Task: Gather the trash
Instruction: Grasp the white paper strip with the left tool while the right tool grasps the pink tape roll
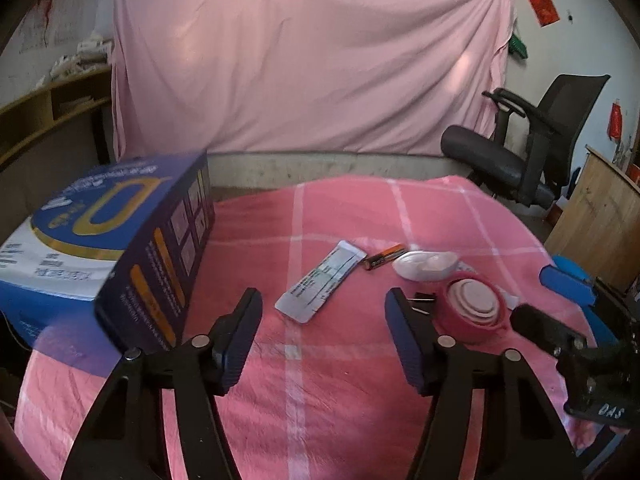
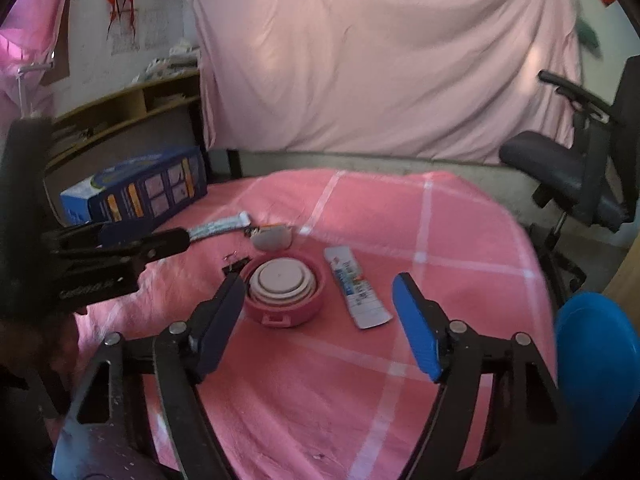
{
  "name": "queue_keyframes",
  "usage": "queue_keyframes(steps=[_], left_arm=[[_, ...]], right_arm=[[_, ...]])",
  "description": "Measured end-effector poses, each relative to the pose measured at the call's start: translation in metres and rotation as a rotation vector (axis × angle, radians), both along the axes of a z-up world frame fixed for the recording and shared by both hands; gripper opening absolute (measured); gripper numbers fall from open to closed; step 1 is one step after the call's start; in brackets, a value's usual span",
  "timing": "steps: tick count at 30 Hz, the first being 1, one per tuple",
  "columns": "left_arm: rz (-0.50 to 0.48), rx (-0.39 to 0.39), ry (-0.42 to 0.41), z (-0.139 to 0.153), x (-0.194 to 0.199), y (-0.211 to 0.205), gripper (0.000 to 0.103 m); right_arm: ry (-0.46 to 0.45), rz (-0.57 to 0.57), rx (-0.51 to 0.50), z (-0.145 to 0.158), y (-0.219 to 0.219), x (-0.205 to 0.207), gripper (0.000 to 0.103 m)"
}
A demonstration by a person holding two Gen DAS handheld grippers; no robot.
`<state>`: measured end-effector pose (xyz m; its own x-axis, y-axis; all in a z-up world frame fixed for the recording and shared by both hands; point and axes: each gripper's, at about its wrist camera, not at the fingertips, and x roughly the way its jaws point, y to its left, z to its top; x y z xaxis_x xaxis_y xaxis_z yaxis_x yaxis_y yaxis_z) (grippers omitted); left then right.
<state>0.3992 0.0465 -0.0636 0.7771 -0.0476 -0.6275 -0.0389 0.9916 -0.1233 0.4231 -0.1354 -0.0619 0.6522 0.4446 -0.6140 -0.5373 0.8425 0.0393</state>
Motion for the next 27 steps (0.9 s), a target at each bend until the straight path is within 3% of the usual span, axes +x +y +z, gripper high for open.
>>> queue_keyframes(steps=[7, 17, 22, 27], left_arm=[[-0.01, -0.02, 0.084, -0.007, 0.02, 0.009, 0.056], [-0.016, -0.013, 0.111, -0.01, 0.034, 0.012, 0.055], [-0.019, -0.04, 0.111, -0.011, 0.034, 0.016, 0.041], [-0.022, -0.065, 0.103, -0.009, 0.032, 0.021, 0.021]], right_arm=[[0.058, 0.031, -0.041, -0.01, 0.015, 0.009, 0.095], [0.093, 0.046, -0.056, -0.015, 0.023, 0.015, 0.09], [0.117, 0.044, -0.063, -0.019, 0.025, 0.018, 0.082], [0.116, 0.04, -0.057, -0.019, 0.025, 0.018, 0.082]])
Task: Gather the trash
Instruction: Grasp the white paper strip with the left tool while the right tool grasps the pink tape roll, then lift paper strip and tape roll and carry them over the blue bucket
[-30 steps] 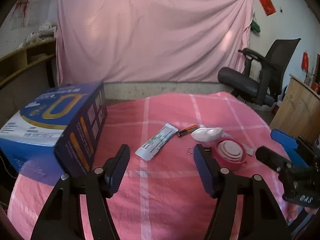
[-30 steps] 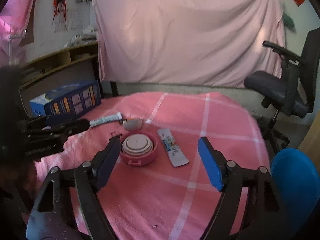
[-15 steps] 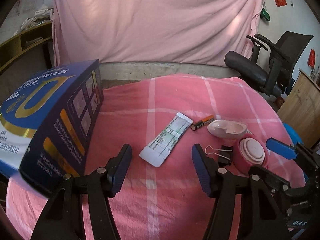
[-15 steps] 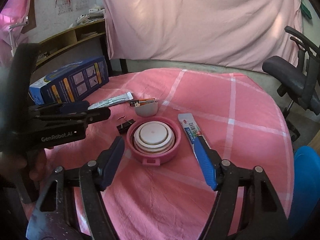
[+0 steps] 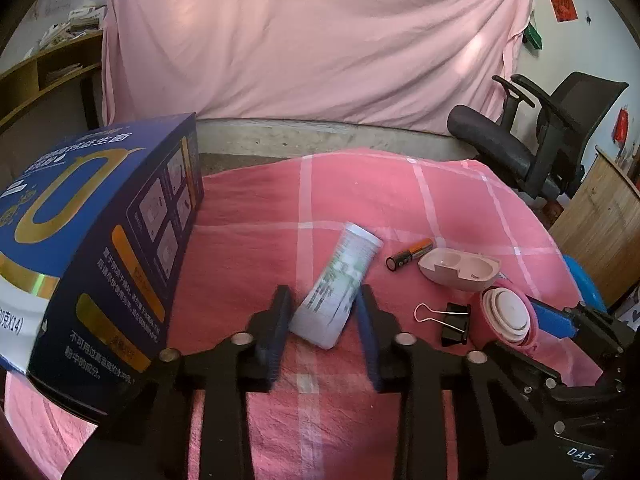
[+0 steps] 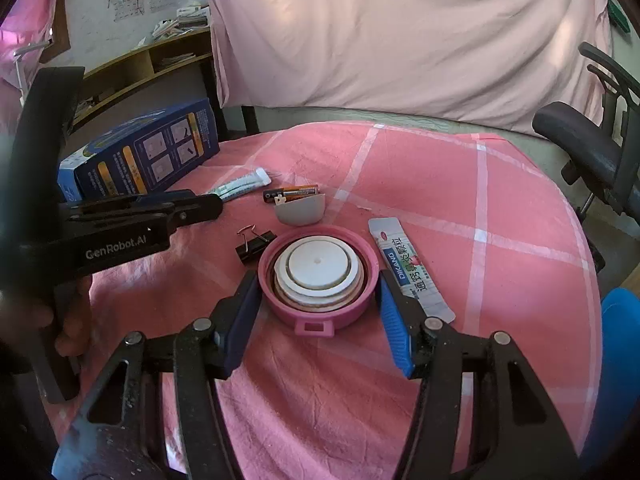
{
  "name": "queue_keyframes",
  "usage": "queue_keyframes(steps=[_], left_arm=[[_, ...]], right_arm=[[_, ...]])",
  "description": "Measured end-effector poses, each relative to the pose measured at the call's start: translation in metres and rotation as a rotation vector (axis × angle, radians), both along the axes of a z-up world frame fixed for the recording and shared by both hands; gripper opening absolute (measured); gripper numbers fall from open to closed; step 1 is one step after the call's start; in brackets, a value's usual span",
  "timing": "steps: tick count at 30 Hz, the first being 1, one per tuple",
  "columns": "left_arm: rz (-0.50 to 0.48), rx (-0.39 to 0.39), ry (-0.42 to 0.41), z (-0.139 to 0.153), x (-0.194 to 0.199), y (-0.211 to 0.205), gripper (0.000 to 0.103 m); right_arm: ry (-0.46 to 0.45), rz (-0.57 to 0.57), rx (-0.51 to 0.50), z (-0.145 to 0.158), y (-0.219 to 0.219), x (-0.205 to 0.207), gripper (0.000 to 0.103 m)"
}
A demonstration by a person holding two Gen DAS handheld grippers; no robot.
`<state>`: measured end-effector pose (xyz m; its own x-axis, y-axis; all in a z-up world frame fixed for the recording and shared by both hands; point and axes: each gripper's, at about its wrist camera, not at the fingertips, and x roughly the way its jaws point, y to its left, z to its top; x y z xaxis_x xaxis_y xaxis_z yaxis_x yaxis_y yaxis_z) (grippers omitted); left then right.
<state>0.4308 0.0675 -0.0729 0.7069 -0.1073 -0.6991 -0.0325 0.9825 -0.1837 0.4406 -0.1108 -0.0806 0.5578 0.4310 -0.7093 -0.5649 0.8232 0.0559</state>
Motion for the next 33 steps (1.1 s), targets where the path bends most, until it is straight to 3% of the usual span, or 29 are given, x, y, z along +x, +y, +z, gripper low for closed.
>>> queue_keyframes(steps=[16, 23, 33], left_arm=[[0.003, -0.014, -0.071, 0.013, -0.047, -0.016, 0.018], [0.016, 0.028, -0.208, 0.034, -0.078, -0.028, 0.018], [-0.058, 0.081, -0.418, 0.081, -0.096, -0.075, 0.018]], right_arm=[[-0.013, -0.002, 0.065, 0.005, -0.01, -0.011, 0.081], [-0.16, -0.04, 0.193, 0.029, -0.039, -0.036, 0.081], [-0.416, -0.157, 0.314, 0.072, -0.086, -0.071, 0.081]])
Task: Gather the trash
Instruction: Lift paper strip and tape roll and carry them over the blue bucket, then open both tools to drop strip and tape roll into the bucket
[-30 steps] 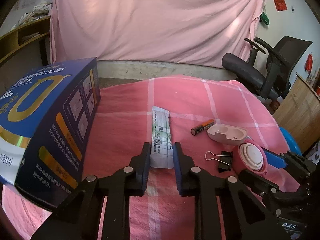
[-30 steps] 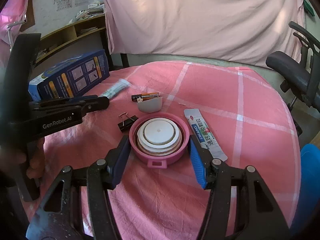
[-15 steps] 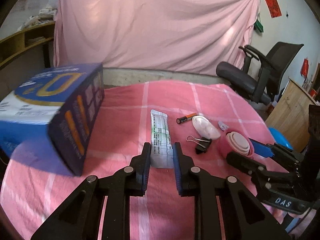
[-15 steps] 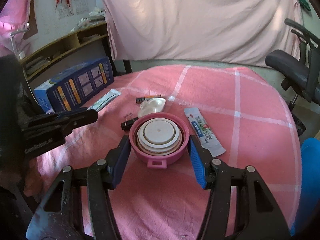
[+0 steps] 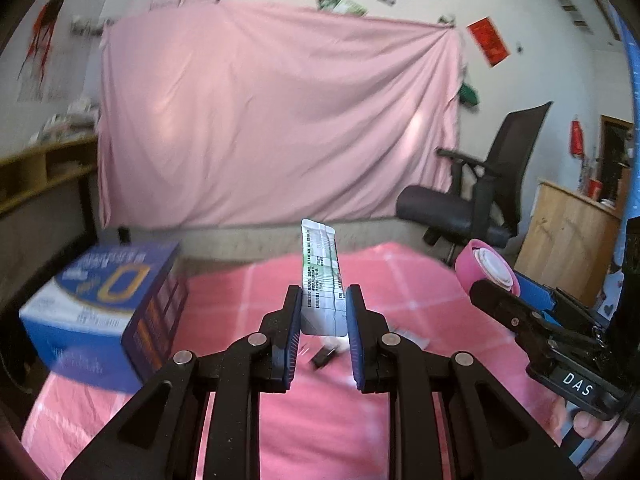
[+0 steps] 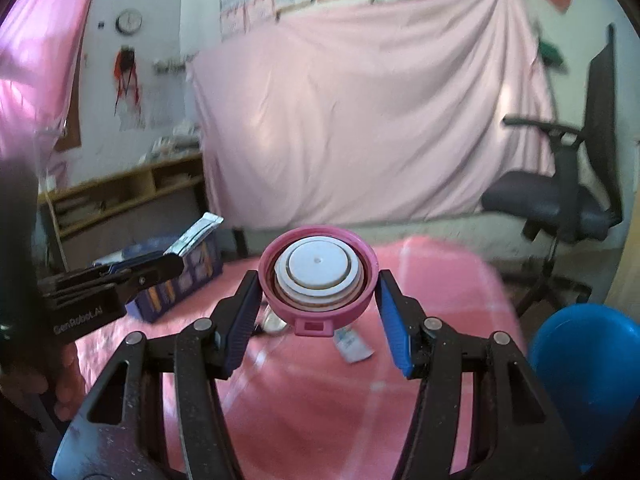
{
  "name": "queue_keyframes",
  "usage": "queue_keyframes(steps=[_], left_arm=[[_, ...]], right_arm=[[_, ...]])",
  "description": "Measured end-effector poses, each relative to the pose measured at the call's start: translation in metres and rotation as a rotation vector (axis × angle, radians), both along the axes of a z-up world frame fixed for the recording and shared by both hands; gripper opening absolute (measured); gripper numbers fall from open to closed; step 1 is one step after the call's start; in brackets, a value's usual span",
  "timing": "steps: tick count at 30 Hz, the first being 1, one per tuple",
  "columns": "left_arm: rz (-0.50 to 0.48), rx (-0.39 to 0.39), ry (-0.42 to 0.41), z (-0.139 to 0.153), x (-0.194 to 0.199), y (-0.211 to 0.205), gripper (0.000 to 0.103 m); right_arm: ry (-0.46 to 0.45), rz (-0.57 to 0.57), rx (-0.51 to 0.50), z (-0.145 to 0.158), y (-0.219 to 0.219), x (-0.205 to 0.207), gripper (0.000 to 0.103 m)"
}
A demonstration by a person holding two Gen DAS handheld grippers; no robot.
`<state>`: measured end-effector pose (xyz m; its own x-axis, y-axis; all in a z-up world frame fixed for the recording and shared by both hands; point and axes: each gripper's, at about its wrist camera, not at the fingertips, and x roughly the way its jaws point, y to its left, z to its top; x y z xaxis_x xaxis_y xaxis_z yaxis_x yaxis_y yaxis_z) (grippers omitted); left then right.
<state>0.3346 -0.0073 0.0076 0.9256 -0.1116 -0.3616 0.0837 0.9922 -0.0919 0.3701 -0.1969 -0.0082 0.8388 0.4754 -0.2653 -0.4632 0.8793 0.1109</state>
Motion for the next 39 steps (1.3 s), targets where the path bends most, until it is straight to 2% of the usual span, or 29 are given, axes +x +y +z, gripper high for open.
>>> queue_keyframes(steps=[5, 10, 15, 19, 25, 30, 39], left_arm=[[-0.044, 0.022, -0.126, 0.025, -0.009, -0.03, 0.018], [-0.112, 0.062, -0.211, 0.043, -0.01, -0.064, 0.018], [-0.21, 0.104, -0.26, 0.051, -0.006, -0.112, 0.018], [-0.282, 0.105, -0.265, 0.053, -0.003, -0.15, 0.018], [-0.367, 0.092, -0.213, 0.047, 0.013, -0.2, 0.018], [-0.434, 0.063, -0.104, 0.03, 0.039, -0.236, 0.018], [-0.472, 0.04, 0.033, 0.0, 0.069, -0.268, 0.018]], right_arm=[[-0.103, -0.091, 0.033, 0.02, -0.027, -0.015, 0.081], [-0.167, -0.187, 0.063, 0.034, -0.06, -0.028, 0.081], [-0.193, -0.291, 0.076, 0.04, -0.096, -0.038, 0.081], [-0.18, -0.367, 0.077, 0.039, -0.128, -0.041, 0.081], [-0.084, -0.461, 0.07, 0.026, -0.174, -0.037, 0.081], [0.026, -0.515, 0.094, 0.012, -0.203, -0.027, 0.081], [0.162, -0.576, 0.131, -0.017, -0.238, -0.011, 0.082]])
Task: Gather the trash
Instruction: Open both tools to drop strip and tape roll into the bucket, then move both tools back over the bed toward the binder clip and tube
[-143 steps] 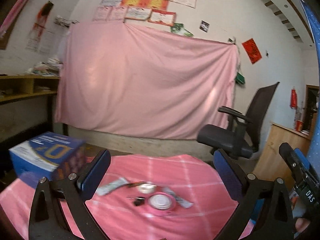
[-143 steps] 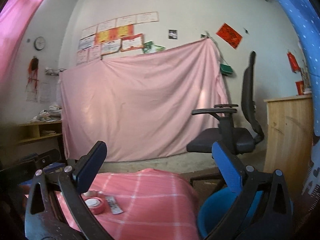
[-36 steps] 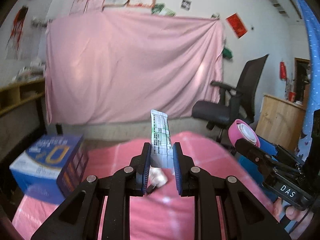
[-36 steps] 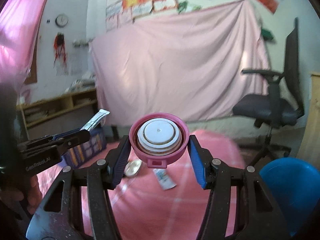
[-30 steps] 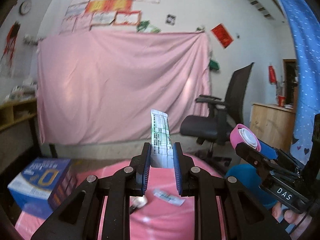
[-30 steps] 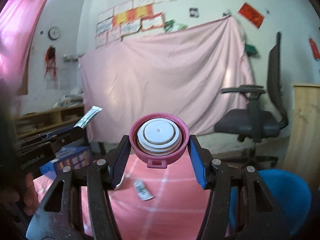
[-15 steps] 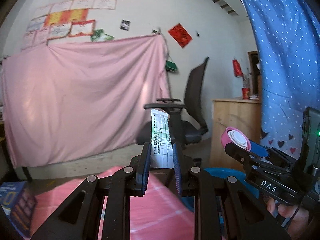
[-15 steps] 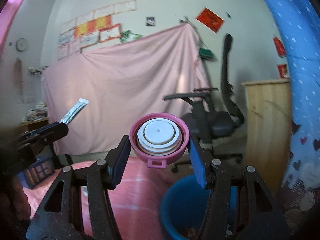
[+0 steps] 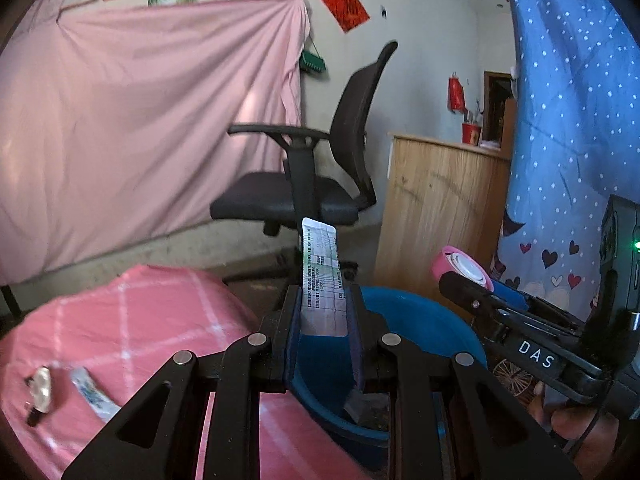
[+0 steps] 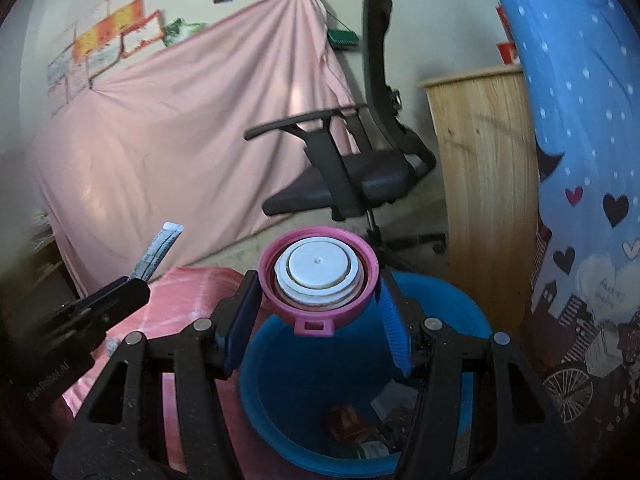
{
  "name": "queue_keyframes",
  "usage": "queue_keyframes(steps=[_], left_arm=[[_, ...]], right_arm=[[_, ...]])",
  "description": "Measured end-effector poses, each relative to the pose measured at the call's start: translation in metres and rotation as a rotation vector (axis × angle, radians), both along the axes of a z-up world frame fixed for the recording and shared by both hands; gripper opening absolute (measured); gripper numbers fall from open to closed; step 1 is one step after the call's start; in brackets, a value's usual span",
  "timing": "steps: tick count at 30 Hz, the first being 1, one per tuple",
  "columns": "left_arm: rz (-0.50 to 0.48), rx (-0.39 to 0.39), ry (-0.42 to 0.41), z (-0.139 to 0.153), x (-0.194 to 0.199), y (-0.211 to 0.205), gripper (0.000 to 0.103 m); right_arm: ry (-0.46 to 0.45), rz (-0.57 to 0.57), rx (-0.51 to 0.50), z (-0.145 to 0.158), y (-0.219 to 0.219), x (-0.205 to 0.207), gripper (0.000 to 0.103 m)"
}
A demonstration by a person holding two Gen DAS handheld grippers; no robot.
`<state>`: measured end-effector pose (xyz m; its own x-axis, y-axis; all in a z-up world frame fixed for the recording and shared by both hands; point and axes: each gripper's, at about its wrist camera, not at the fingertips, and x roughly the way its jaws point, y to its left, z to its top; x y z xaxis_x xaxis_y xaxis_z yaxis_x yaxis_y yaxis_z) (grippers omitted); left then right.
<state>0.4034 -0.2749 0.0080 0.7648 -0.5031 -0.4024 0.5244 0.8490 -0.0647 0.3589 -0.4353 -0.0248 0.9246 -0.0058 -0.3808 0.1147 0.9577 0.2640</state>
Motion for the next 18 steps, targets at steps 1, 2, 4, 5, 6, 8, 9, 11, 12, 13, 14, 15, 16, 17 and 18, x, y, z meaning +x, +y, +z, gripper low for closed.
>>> queue_keyframes(steps=[1, 2, 4, 5, 6, 8, 9, 11, 12, 13, 14, 15, 16, 17, 18], left_arm=[[-0.006, 0.0, 0.014, -0.003, 0.003, -0.001, 0.018], [-0.013, 0.002, 0.032, -0.006, 0.007, -0.006, 0.018], [-0.024, 0.008, 0.061, -0.012, 0.01, -0.006, 0.019], [-0.035, 0.003, 0.084, -0.015, 0.014, -0.009, 0.019], [-0.037, 0.005, 0.105, -0.018, 0.017, -0.011, 0.019], [-0.035, 0.015, 0.141, -0.024, 0.022, -0.014, 0.019], [-0.034, 0.019, 0.157, -0.026, 0.025, -0.016, 0.019], [-0.032, 0.021, 0.179, -0.029, 0.027, -0.016, 0.024], [-0.031, 0.019, 0.188, -0.03, 0.028, -0.016, 0.028], [-0.028, 0.015, 0.19, -0.03, 0.028, -0.015, 0.029], [-0.025, 0.013, 0.189, -0.031, 0.028, -0.013, 0.029], [-0.022, 0.013, 0.188, -0.03, 0.028, -0.013, 0.029], [-0.019, 0.012, 0.187, -0.029, 0.028, -0.011, 0.029], [-0.015, 0.008, 0.186, -0.028, 0.028, -0.01, 0.029], [-0.011, 0.005, 0.184, -0.028, 0.028, -0.009, 0.029]], right_arm=[[0.017, -0.006, 0.012, -0.004, -0.004, 0.003, 0.082], [0.027, -0.009, 0.019, -0.005, -0.006, 0.004, 0.082], [0.054, -0.021, 0.037, -0.01, -0.012, 0.008, 0.083], [0.067, -0.029, 0.047, -0.013, -0.015, 0.01, 0.083], [0.073, -0.032, 0.058, -0.015, -0.018, 0.011, 0.083], [0.085, -0.038, 0.068, -0.018, -0.021, 0.013, 0.083], [0.09, -0.041, 0.072, -0.019, -0.023, 0.013, 0.083], [0.093, -0.044, 0.077, -0.02, -0.024, 0.013, 0.083], [0.09, -0.045, 0.076, -0.019, -0.024, 0.012, 0.083], [0.088, -0.045, 0.076, -0.019, -0.024, 0.013, 0.083], [0.086, -0.045, 0.075, -0.019, -0.024, 0.012, 0.083], [0.083, -0.043, 0.074, -0.018, -0.024, 0.012, 0.083], [0.082, -0.042, 0.072, -0.016, -0.023, 0.013, 0.083], [0.08, -0.041, 0.069, -0.016, -0.022, 0.012, 0.083], [0.078, -0.04, 0.066, -0.016, -0.021, 0.012, 0.083]])
